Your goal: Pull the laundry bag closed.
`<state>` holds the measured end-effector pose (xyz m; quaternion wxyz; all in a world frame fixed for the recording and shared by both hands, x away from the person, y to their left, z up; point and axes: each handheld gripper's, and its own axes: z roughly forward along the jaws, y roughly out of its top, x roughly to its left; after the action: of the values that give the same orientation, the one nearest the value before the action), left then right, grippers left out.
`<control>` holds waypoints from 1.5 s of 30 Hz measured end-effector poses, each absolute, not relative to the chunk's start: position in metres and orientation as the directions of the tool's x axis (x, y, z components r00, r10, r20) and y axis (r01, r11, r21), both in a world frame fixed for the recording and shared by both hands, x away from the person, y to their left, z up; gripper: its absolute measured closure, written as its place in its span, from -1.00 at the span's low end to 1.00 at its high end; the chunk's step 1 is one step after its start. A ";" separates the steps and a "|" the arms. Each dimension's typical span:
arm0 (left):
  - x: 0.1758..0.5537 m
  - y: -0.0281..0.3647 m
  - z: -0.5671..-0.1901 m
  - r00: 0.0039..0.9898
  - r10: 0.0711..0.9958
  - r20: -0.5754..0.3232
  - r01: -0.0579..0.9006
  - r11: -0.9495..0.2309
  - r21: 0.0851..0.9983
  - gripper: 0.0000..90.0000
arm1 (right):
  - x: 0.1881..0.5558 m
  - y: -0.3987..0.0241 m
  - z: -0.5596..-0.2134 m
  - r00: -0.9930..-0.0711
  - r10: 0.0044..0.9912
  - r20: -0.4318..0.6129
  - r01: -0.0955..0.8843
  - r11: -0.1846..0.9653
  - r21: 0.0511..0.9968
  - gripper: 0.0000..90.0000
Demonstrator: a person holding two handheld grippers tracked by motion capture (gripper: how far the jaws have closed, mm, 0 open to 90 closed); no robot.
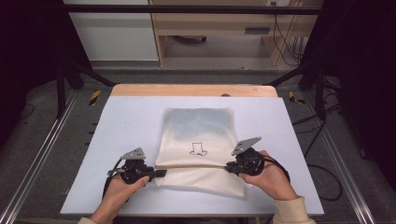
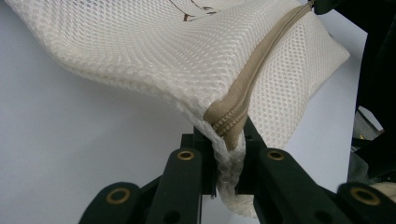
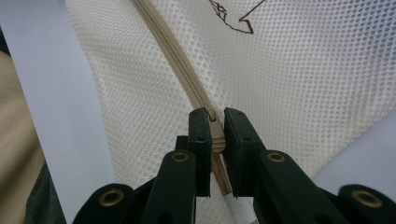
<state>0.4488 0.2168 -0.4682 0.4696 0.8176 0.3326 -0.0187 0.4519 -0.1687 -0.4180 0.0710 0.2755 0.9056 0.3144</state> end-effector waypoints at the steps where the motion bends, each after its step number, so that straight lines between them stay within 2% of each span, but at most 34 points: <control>1: 0.449 0.217 -0.468 0.777 0.526 -0.346 0.564 -0.336 0.755 0.84 | 0.452 -0.170 -0.418 -0.835 0.549 0.047 0.458 0.645 0.611 0.81; 17: 0.450 0.220 -0.467 0.772 0.532 -0.347 0.566 -0.327 0.757 0.84 | 0.449 -0.185 -0.416 -0.816 0.576 0.054 0.481 0.624 0.616 0.81; 45: 0.448 0.216 -0.467 0.779 0.528 -0.337 0.559 -0.342 0.755 0.84 | 0.451 -0.201 -0.425 -0.783 0.617 0.075 0.541 0.618 0.570 0.81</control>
<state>0.4481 0.2163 -0.4674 0.4676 0.8191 0.3319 -0.0164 0.4511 -0.2013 -0.4248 0.0643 0.3227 0.8971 0.2948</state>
